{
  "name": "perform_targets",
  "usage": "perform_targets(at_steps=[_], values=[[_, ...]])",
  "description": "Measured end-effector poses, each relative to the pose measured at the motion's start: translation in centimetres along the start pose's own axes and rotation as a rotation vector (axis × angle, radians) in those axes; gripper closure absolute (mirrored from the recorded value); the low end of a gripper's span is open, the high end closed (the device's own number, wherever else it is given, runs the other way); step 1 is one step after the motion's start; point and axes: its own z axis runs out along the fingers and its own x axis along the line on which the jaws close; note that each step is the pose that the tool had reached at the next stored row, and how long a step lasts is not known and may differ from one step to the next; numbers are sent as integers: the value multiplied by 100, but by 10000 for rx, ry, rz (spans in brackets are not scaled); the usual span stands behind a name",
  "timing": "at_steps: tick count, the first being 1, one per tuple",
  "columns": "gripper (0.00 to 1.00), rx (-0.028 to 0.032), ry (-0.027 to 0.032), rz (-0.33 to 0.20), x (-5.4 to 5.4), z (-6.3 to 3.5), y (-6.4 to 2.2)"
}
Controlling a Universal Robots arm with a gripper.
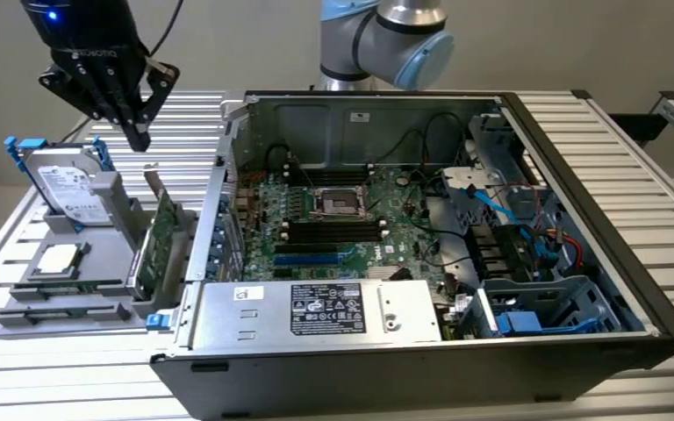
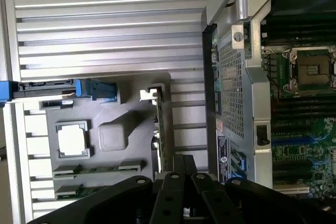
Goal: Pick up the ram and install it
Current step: 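Reach for the ram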
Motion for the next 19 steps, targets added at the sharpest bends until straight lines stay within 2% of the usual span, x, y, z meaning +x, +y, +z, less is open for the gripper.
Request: perform_targets(at_steps=[10, 16, 19], values=[[89, 106, -8, -2, 321, 15, -71], [89, 133, -1, -3, 476, 32, -126], [89, 135, 29, -3, 516, 44, -177]])
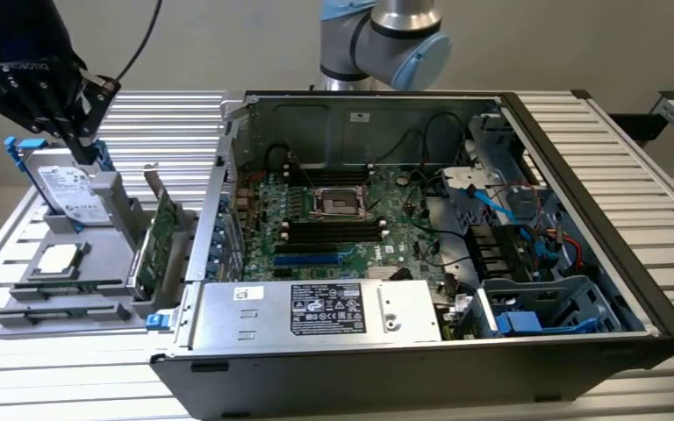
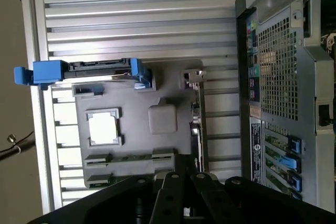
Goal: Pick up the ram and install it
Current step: 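Reach for the ram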
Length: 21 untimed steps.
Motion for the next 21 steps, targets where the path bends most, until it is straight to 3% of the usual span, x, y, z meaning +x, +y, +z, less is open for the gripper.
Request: perform_targets(at_steps=[10, 21], values=[[89, 6, 53, 2, 139, 40, -177], [89, 36, 95, -2, 294, 76, -300]])
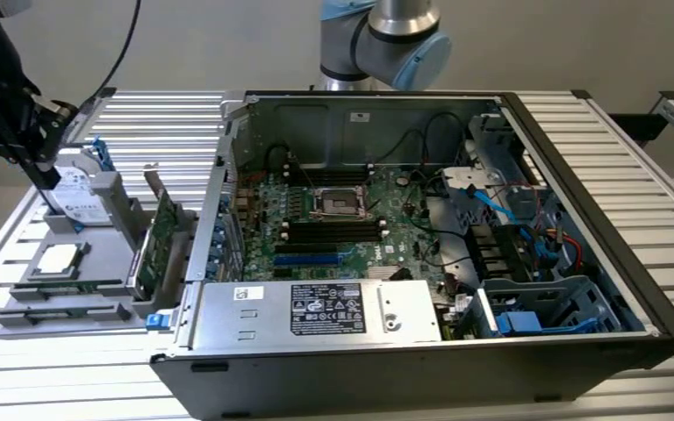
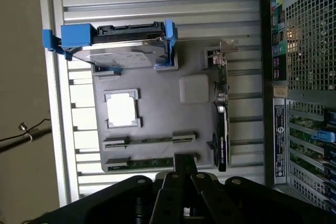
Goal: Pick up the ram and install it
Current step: 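Reach for the ram, then pick up the ram and move it above insertion slot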
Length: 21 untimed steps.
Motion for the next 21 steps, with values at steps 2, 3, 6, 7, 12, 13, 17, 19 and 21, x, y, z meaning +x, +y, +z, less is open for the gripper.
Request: perform_targets(at_steps=[2, 3, 6, 7, 12, 13, 17, 19, 21], values=[[89, 7, 12, -1, 23, 6, -20], [89, 10, 17, -2, 34, 10, -30], [89, 21, 42, -3, 68, 20, -59], [89, 26, 56, -5, 76, 23, -69], [89, 34, 72, -11, 97, 28, -86], [89, 33, 73, -11, 97, 28, -86], [89, 34, 73, -10, 97, 28, -86], [89, 34, 73, -10, 97, 28, -86], [89, 34, 73, -11, 97, 28, -86]])
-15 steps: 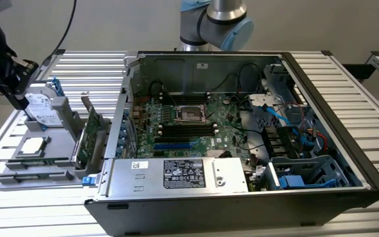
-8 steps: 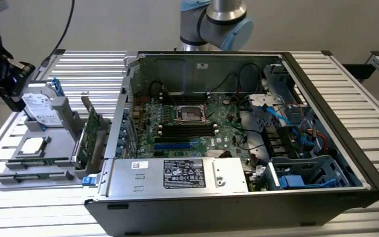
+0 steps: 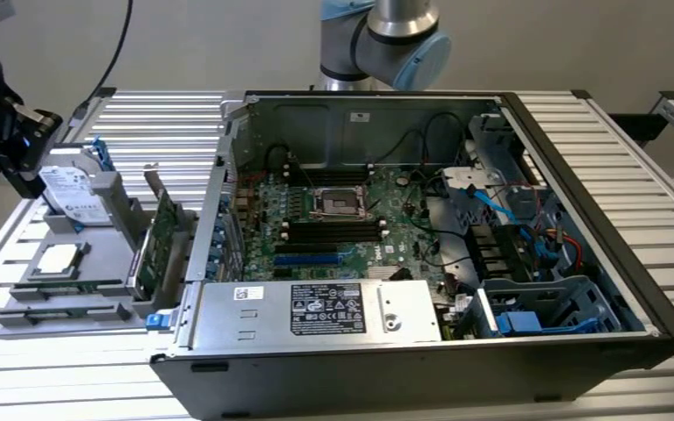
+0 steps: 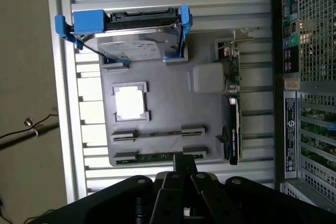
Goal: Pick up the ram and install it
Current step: 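Pick up the ram and move it above insertion slot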
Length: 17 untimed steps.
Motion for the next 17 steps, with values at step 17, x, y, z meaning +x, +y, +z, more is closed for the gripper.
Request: perform_targets(at_steps=[17], values=[[89, 7, 10, -1572, 42, 14, -7]])
